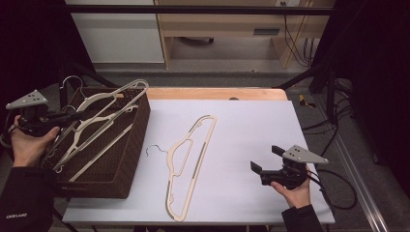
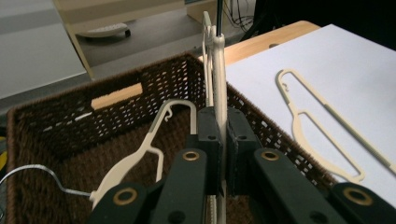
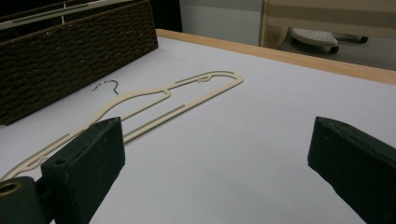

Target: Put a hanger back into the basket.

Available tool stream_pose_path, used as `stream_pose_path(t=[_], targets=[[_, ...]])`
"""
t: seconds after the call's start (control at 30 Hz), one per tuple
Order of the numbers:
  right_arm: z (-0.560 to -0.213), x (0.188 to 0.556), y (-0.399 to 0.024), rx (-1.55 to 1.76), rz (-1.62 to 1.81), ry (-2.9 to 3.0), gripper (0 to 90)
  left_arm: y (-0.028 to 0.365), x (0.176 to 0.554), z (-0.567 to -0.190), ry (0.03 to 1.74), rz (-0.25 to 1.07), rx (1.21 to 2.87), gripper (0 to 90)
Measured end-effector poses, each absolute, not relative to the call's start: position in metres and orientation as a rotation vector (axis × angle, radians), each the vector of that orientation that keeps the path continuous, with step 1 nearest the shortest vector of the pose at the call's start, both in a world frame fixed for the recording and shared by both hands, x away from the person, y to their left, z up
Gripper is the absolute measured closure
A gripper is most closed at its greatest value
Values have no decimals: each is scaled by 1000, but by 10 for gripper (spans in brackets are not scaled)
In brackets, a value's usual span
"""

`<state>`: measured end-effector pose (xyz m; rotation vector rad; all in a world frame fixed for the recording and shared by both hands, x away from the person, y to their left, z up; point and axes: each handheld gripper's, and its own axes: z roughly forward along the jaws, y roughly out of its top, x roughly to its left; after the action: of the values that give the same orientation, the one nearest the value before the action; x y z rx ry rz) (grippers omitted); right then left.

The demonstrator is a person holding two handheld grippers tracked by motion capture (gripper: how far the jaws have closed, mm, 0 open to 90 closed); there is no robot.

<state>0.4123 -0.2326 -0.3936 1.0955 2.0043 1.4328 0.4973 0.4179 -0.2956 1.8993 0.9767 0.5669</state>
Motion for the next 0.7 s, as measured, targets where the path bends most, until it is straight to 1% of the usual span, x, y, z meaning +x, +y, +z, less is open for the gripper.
stream_pose_path(t=[0.17, 0.37, 0.57, 0.7], targets=[[-394, 413, -232, 1095, 1424, 2008, 39, 431, 496, -301, 998, 555, 1876, 862], [-395, 413, -231, 1101, 1420, 2007, 38, 445, 497, -314, 1062, 528, 1892, 862], [-395, 413, -231, 1103, 1418, 2010, 37, 438, 498, -331, 1061, 465, 1904, 861], [-395, 413, -231, 1102, 1418, 2009, 37, 434, 501, -345, 1107, 430, 1907, 858]])
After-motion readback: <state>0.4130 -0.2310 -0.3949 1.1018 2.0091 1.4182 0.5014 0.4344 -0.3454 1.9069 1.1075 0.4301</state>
